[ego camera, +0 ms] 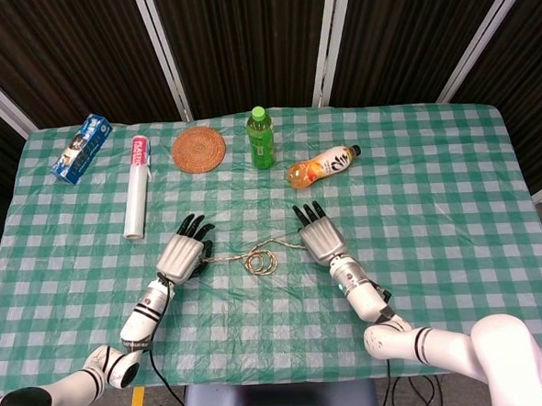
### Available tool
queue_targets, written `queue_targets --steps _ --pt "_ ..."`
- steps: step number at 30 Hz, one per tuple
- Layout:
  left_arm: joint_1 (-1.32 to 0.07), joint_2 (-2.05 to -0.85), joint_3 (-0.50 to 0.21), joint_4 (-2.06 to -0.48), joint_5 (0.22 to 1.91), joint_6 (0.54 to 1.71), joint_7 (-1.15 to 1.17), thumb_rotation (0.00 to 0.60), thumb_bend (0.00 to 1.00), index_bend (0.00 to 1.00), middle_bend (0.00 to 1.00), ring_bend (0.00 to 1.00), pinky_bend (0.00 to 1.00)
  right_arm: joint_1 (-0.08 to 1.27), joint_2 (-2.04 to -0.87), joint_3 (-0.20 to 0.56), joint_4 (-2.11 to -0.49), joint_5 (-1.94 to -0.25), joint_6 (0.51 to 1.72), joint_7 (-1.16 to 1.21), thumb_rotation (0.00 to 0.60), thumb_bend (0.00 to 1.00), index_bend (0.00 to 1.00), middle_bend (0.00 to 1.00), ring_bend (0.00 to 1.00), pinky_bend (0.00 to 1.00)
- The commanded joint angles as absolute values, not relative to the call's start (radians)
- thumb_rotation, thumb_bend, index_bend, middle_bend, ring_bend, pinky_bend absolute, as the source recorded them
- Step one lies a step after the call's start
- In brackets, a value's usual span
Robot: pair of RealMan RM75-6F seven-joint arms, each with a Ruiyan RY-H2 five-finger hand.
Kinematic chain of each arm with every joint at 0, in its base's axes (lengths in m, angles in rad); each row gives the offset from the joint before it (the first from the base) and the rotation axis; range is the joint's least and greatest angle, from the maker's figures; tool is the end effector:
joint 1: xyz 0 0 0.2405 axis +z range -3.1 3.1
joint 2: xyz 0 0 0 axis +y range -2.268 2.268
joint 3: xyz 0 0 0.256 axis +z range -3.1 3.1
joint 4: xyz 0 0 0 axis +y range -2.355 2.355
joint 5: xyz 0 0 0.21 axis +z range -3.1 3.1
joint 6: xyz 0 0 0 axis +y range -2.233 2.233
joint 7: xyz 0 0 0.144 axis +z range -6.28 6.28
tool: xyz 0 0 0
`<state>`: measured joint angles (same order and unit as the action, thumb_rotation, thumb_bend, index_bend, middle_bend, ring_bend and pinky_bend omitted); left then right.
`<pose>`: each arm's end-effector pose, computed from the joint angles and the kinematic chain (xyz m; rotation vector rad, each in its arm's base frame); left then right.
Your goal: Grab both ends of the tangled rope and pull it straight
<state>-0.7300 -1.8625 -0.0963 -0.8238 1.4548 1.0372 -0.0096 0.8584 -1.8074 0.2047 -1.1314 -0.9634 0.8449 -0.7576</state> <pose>-0.1934 0.3631 -0.0690 -1.8980 -0.7479 -0.9728 -0.1418 -0.3745 -0.0839 1.9740 -0.6197 0.5750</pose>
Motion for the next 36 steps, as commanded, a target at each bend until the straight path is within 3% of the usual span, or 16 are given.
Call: queue_targets --steps 1,6,14,21,36 --pt "-0.730 -1.860 -0.096 -0.825 1.453 1.034 -0.011 0.600 0.45 0.74 0.16 0.00 0.06 0.862 -1.807 0.202 -1.133 -0.950 0.848 -0.766 0.600 0.47 0.61 0.00 0.00 0.00" --pt "-0.730 -1.855 -0.094 -0.829 1.454 1.029 -0.008 0.600 0.46 0.74 0.16 0.00 0.06 0.867 -1.813 0.195 -1.128 -0.939 0.860 -0.775 0.600 0.48 0.68 0.00 0.00 0.00" --pt "-0.731 -1.842 -0.094 -0.843 1.450 1.017 0.004 0.600 0.48 0.73 0.15 0.00 0.06 0.873 -1.821 0.187 -1.116 -0.921 0.866 -0.784 0.600 0.64 0.75 0.03 0.00 0.00" --pt "-0.728 -1.835 -0.094 -0.854 1.453 1.029 0.015 0.600 0.48 0.73 0.15 0.00 0.06 0.869 -1.800 0.183 -1.136 -0.922 0.883 -0.776 0.600 0.65 0.76 0.03 0.00 0.00" --pt "-0.680 -1.771 -0.082 -0.886 1.450 1.073 0.032 0.600 0.48 0.73 0.15 0.00 0.06 0.759 -1.556 0.150 -1.296 -0.977 0.970 -0.666 0.600 0.65 0.79 0.05 0.00 0.00"
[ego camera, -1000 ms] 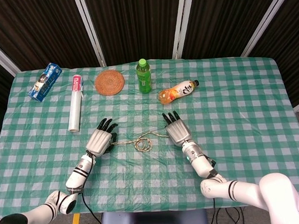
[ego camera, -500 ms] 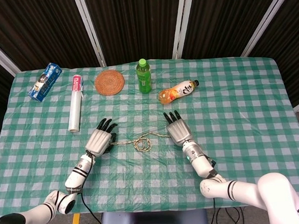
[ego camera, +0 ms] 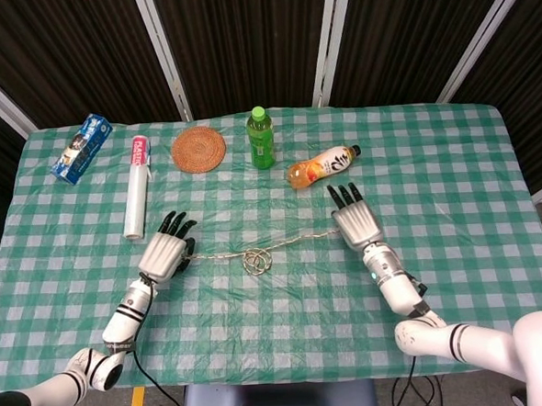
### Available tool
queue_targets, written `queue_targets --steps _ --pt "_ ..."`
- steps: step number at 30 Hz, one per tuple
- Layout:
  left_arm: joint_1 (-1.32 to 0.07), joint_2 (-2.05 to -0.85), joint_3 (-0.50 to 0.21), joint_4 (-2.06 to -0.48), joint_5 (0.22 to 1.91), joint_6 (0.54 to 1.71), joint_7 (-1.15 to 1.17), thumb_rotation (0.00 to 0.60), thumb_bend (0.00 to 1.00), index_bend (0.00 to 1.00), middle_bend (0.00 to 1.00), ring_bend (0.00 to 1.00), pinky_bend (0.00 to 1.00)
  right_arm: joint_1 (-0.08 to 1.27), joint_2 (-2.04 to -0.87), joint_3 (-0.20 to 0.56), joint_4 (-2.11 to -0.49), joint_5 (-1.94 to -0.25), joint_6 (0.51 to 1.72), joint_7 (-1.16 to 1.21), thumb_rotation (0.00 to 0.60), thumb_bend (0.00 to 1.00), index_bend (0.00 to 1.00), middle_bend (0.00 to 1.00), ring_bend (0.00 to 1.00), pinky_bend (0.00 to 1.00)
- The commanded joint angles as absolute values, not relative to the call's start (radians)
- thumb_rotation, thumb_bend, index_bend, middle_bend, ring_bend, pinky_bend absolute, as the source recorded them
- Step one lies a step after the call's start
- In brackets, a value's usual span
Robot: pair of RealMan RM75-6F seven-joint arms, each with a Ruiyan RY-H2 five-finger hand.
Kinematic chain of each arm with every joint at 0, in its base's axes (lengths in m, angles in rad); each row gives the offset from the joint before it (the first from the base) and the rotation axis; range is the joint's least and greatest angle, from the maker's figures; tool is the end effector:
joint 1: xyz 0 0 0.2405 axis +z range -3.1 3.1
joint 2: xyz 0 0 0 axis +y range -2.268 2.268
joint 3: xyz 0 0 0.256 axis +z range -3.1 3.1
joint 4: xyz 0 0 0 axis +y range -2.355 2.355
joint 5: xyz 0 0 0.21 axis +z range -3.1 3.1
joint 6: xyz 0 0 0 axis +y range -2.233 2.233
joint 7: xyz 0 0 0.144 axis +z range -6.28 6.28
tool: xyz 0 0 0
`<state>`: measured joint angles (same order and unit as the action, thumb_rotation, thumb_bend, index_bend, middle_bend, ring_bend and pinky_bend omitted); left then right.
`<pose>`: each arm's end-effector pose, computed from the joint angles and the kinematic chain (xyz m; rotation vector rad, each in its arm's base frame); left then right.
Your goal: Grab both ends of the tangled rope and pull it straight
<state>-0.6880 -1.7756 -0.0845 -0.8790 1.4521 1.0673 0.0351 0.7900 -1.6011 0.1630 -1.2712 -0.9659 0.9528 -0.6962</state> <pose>-0.2164 0.3619 -0.0405 -1.8677 -0.6915 -0.9205 -0.1830 -0.3802 -0.0132 1.8383 -0.6154 0.5679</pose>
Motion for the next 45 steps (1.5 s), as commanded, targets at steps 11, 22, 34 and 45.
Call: queue_targets --steps 11,22,34,45 --pt "-0.613 -1.737 -0.049 -0.907 1.463 1.131 0.039 0.600 0.48 0.73 0.15 0.00 0.06 0.677 -1.445 0.106 -1.300 -1.016 0.989 -0.569 0.600 0.65 0.79 0.05 0.00 0.00" --pt "-0.577 -1.694 -0.055 -0.910 1.453 1.154 0.032 0.600 0.48 0.74 0.15 0.00 0.06 0.613 -1.412 0.069 -1.248 -1.062 0.983 -0.472 0.600 0.65 0.79 0.05 0.00 0.00" --pt "-0.560 -1.677 -0.063 -0.869 1.435 1.140 0.001 0.600 0.48 0.74 0.15 0.00 0.06 0.572 -1.406 0.059 -1.193 -1.079 0.973 -0.417 0.600 0.65 0.79 0.05 0.00 0.00" --pt "-0.549 -1.687 -0.065 -0.801 1.427 1.116 -0.033 0.600 0.48 0.74 0.15 0.00 0.06 0.540 -1.397 0.068 -1.138 -1.076 0.953 -0.379 0.600 0.65 0.79 0.05 0.00 0.00"
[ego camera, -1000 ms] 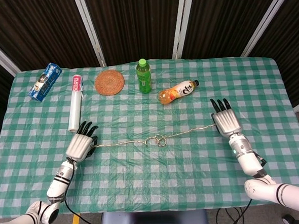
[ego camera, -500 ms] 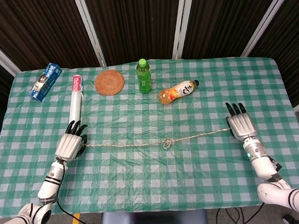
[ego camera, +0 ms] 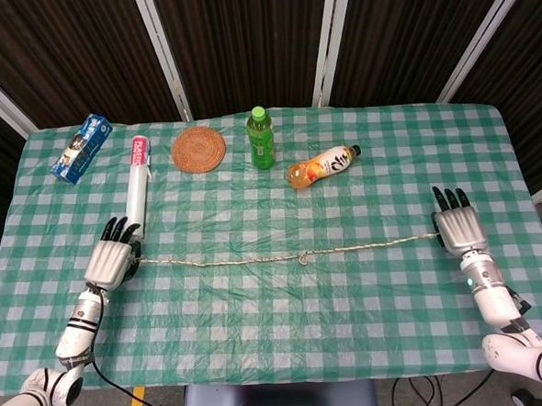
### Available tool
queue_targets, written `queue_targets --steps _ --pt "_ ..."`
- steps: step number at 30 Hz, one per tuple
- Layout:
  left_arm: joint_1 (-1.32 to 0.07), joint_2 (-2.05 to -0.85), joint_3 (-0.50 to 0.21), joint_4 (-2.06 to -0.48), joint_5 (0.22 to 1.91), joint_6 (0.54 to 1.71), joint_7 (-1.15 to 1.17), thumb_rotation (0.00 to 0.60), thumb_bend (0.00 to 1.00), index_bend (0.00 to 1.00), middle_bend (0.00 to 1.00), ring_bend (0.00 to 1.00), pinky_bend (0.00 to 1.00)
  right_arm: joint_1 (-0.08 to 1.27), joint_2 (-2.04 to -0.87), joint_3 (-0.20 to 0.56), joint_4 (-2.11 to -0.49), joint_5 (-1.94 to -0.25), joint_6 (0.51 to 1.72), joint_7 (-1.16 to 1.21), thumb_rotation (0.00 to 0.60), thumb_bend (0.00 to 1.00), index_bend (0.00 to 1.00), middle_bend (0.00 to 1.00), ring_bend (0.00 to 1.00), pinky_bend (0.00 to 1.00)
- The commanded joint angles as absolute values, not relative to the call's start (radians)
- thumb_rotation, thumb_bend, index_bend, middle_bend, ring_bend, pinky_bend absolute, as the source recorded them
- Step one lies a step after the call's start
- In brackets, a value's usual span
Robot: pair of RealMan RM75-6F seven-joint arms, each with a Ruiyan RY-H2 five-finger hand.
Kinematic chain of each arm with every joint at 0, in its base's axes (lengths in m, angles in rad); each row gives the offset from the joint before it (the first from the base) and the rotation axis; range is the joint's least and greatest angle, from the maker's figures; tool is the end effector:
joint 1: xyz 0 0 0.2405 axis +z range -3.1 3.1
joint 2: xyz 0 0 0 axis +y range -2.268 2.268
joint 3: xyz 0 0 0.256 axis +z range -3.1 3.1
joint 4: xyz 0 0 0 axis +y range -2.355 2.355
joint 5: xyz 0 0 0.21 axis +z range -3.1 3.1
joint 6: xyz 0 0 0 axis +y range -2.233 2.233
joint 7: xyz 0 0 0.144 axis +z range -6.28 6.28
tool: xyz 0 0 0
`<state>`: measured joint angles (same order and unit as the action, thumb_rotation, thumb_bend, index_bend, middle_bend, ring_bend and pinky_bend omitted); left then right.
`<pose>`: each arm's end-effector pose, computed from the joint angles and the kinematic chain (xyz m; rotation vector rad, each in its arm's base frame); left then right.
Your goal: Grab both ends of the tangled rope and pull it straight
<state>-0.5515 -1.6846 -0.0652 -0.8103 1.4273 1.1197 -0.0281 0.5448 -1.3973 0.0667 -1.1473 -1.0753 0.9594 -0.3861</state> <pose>-0.2967 0.3469 0.0136 -1.7119 -0.7191 -0.7933 -0.3328 -0.3417 0.0815 1.6341 -0.7450 0.3801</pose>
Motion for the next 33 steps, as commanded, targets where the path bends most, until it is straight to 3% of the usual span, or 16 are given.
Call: queue_targets --steps 1,29,33 --pt "-0.548 -1.688 -0.064 -0.797 1.427 1.115 -0.035 0.600 0.48 0.74 0.15 0.00 0.06 0.538 -1.398 0.068 -1.132 -1.077 0.951 -0.375 0.600 0.65 0.79 0.05 0.00 0.00" --pt "-0.527 -1.723 -0.050 -0.704 1.432 1.069 -0.075 0.600 0.47 0.74 0.15 0.00 0.06 0.493 -1.436 0.079 -0.970 -1.112 0.880 -0.280 0.600 0.65 0.79 0.05 0.00 0.00" --pt "-0.529 -1.727 -0.039 -0.697 1.441 1.053 -0.089 0.600 0.45 0.68 0.15 0.00 0.06 0.494 -1.451 0.078 -0.952 -1.123 0.866 -0.268 0.600 0.65 0.72 0.05 0.00 0.00"
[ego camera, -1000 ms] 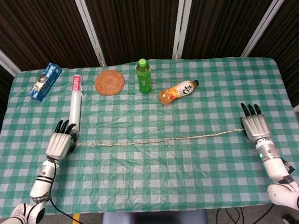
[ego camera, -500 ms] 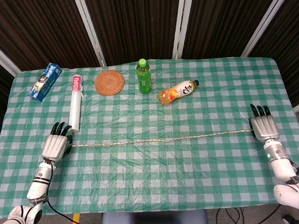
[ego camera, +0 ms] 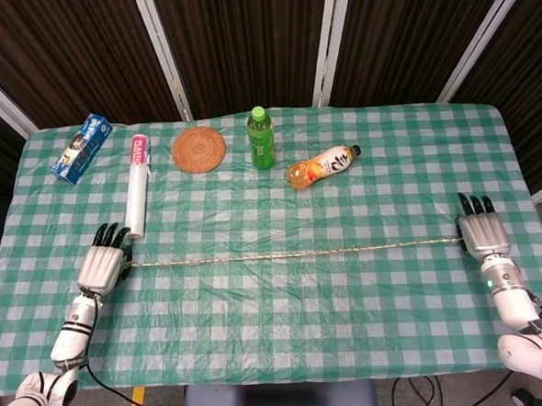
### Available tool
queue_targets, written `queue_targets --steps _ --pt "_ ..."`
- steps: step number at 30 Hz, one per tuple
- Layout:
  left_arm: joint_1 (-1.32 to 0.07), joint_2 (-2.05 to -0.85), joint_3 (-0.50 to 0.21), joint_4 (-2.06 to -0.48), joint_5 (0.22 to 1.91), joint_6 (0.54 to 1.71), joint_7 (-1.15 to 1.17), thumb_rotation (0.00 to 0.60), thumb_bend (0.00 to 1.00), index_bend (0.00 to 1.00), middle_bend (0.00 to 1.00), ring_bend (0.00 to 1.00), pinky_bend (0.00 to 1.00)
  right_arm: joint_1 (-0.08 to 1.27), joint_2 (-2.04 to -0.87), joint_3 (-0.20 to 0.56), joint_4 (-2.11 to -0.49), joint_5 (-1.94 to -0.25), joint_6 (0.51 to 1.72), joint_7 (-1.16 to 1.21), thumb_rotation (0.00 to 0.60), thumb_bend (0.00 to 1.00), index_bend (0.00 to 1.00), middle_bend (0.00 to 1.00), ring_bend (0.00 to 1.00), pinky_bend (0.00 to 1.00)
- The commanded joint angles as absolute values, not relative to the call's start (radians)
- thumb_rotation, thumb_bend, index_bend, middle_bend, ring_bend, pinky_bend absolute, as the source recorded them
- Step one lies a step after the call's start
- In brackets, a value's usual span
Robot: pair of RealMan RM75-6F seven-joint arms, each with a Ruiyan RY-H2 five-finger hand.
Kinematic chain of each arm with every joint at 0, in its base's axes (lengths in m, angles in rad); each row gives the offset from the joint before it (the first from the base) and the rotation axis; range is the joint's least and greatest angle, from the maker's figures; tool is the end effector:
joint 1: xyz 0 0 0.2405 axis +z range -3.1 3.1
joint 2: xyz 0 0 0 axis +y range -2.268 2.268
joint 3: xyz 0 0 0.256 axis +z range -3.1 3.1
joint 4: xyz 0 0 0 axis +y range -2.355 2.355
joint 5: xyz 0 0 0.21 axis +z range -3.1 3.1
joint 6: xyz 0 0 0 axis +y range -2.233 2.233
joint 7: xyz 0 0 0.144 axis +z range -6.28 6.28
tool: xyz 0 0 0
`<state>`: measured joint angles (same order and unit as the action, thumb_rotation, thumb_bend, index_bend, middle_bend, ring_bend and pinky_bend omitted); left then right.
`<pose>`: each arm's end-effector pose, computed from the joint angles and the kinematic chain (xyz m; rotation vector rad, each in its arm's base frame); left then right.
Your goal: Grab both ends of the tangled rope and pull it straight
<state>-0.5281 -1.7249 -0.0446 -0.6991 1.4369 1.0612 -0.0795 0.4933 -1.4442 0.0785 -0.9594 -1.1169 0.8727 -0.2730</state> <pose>-0.3229 0.3411 0.0068 -1.7227 -0.7644 -0.7018 -0.3786 -0.3353 0.0899 1.5828 -0.8072 0.3001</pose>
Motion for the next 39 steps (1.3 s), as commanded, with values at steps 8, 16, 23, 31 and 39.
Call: queue_targets --steps 8,16,23,31,39 --pt "-0.533 -1.718 -0.013 -0.711 1.463 1.013 -0.146 0.600 0.44 0.28 0.09 0.00 0.06 0.494 -1.468 0.077 -0.930 -1.130 0.836 -0.267 0.600 0.65 0.44 0.04 0.00 0.00" --pt "-0.511 -1.650 -0.032 -0.799 1.439 1.027 -0.171 0.600 0.40 0.00 0.00 0.00 0.07 0.484 -1.434 0.091 -0.971 -1.090 0.816 -0.296 0.600 0.48 0.03 0.00 0.00 0.00" --pt "-0.445 -1.517 -0.031 -0.972 1.451 1.147 -0.177 0.600 0.39 0.00 0.00 0.00 0.08 0.447 -1.378 0.092 -1.057 -1.115 0.888 -0.276 0.600 0.41 0.00 0.00 0.00 0.00" --pt "-0.381 -1.380 -0.009 -1.162 1.462 1.220 -0.165 0.600 0.39 0.00 0.00 0.00 0.08 0.383 -1.297 0.073 -1.192 -1.190 1.010 -0.224 0.600 0.41 0.00 0.00 0.00 0.00" --pt "-0.252 -1.277 0.021 -1.326 1.532 1.456 -0.158 0.600 0.38 0.00 0.00 0.00 0.07 0.235 -1.202 0.041 -1.430 -1.305 1.310 -0.215 0.600 0.41 0.00 0.00 0.00 0.00"
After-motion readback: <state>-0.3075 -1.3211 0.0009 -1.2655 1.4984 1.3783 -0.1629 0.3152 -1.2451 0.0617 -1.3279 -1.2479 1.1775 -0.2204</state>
